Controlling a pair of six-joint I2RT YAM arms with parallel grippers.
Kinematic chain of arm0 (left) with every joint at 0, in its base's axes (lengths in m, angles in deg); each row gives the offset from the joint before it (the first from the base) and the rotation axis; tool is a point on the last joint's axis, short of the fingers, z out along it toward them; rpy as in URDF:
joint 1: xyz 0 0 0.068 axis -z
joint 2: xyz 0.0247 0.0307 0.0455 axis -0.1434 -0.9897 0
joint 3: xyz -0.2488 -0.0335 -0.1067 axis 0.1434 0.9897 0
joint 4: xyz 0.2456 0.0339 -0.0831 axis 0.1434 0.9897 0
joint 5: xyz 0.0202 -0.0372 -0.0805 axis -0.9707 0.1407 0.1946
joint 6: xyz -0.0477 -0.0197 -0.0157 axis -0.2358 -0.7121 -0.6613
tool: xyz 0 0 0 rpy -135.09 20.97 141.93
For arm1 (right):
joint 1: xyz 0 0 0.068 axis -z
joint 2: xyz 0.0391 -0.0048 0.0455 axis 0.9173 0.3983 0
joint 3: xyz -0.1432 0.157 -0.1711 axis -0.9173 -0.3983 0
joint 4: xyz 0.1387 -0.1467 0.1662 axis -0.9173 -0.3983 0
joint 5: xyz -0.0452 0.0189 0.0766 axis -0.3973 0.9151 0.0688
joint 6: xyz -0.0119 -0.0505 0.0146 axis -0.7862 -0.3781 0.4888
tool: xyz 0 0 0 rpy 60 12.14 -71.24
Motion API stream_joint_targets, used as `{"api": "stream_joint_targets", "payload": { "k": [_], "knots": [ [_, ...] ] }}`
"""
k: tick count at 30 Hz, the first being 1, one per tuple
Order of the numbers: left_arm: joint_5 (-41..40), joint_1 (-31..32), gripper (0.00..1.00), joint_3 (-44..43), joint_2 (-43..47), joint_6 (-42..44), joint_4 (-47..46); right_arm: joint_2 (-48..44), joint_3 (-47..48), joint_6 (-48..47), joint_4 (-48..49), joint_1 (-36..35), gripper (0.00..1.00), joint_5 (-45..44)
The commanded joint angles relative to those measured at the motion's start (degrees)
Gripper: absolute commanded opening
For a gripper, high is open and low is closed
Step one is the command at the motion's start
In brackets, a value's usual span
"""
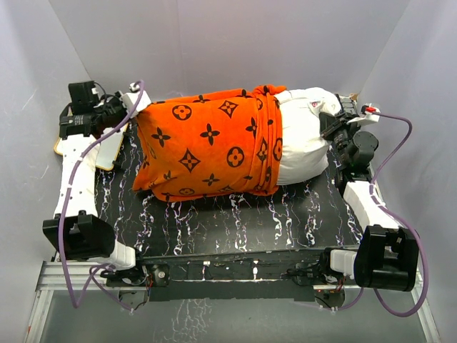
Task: Remove the pillowcase from the pillow
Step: Remove the pillow from the pillowcase.
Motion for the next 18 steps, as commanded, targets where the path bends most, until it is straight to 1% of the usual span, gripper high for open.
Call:
{"api": "stream_joint_targets", "payload": {
  "k": [1,5,8,11,13,15,18],
  "knots": [
    [-6.42,-5.38,0.00,-0.65,6.16,-10.60,-10.58,-1.61,2.58,-1.04,-5.69,0.20,0.08,-11.69],
    [-11.74,-10.10,0.00,-1.42,6.39,-20.96,-14.80,-2.40,1.79,-0.99,-9.20,0.20,0.09,-17.76],
    [-10.39,-16.39,0.00,-3.15,6.38,-27.67,-13.21,-2.83,0.57,-0.99,-10.36,0.20,0.09,-20.52],
    [-6.80,-22.59,0.00,-1.77,6.39,-30.07,-11.01,-3.00,-0.50,-1.08,-10.67,0.17,0.09,-21.38],
    [-6.41,-25.56,0.00,0.54,8.17,-30.14,-11.62,-3.29,-1.12,-1.20,-10.85,0.20,0.09,-22.34],
    [-7.20,-27.22,0.00,2.03,8.60,-30.67,-12.31,-3.62,-1.58,-1.33,-11.59,0.17,0.09,-23.93],
    [-8.20,-29.14,0.00,1.49,7.60,-31.63,-11.86,-4.05,-2.31,-1.13,-12.01,0.20,0.09,-25.84]
  ]
}}
